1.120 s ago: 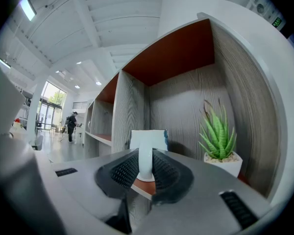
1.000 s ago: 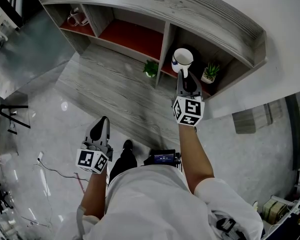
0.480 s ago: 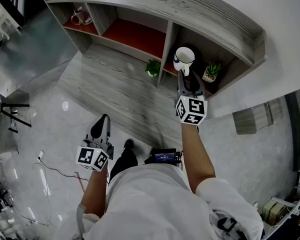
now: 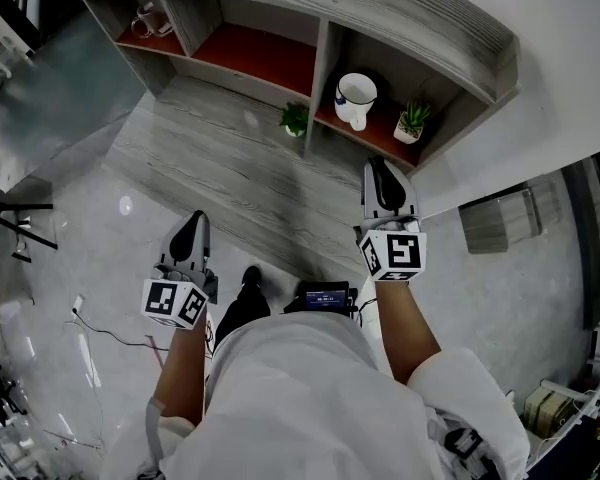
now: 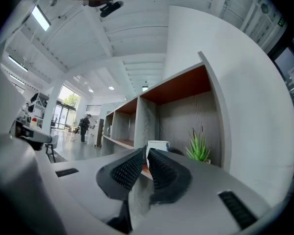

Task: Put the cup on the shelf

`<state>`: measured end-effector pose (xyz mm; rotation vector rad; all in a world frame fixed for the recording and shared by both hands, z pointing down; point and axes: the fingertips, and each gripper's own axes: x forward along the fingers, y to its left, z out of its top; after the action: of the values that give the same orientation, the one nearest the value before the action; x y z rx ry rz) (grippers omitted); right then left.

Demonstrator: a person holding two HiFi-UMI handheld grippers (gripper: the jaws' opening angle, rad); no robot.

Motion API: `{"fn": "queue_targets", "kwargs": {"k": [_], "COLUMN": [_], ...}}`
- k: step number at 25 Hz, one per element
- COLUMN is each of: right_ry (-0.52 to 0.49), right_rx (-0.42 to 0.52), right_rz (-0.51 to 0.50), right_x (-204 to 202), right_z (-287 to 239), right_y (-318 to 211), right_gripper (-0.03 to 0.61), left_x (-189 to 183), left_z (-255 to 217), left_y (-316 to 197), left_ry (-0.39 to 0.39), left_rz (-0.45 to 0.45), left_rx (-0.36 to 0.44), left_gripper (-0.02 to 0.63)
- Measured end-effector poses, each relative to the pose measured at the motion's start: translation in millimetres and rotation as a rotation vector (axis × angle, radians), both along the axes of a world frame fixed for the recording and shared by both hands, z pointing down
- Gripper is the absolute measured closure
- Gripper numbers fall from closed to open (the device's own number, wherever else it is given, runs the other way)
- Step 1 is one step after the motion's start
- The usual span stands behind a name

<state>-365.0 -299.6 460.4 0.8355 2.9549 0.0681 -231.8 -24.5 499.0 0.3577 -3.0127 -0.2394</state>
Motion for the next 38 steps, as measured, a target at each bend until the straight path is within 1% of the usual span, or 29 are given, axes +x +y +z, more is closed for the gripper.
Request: {"fn": "queue_targets", "kwargs": {"k": [2, 4, 7, 8, 14, 17, 20, 27, 33, 38], "right_ry": [0.004, 0.024, 0.040, 0.034, 0.031, 0.010, 0.016, 0.010, 0.002, 0.009], "right_rx": [-0.014, -0.045, -0.138, -0.152, -0.128, -0.135, -0.137, -0.121, -0.117, -0.107], "right_rz": [-0.039, -0.058, -0.082, -0.089, -0.084, -0.055, -0.027, 0.064, 0.146, 0.192], "right_x": [14.9, 27.4, 45.8, 52.5, 80.7, 95.2, 107.1, 139.2, 188.1, 241.1], "right_z": [0.8, 2.4, 1.0, 1.3, 16.1, 20.3, 26.3, 23.9, 18.3, 22.3], "right_y": [-5.3, -14.5, -24.8, -26.3, -24.0, -28.6, -35.9, -56.7, -59.3, -39.7], "right_gripper": [0.527, 0.534, 0.537, 0.537, 0.537, 0.537, 0.537, 0.537, 0.537, 0.537], "left_x": [1.0, 3.3, 6.9, 8.6, 17.6, 19.9, 20.5, 24.0, 54.1, 96.3], "left_z": [-1.7, -4.8, -5.9, -4.2, 7.0, 11.5, 12.7, 4.7, -3.2, -10.1], "left_y": [-3.9, -8.4, -12.9, -15.0, -32.9, -42.4, -51.0, -71.7, -81.7, -61.3], "left_ry": [-0.005, -0.012, -0.014, -0.010, 0.014, 0.016, 0.016, -0.008, -0.032, -0.056], "left_rz": [0.003, 0.004, -0.006, -0.009, 0.000, 0.010, 0.031, 0.144, 0.243, 0.269], "left_rx": [-0.008, -0.022, -0.030, -0.030, -0.040, -0.040, -0.024, -0.031, -0.042, -0.040], "left_gripper": [0.607, 0.607, 0.607, 0.606, 0.606, 0.606, 0.607, 0.606, 0.606, 0.607]}}
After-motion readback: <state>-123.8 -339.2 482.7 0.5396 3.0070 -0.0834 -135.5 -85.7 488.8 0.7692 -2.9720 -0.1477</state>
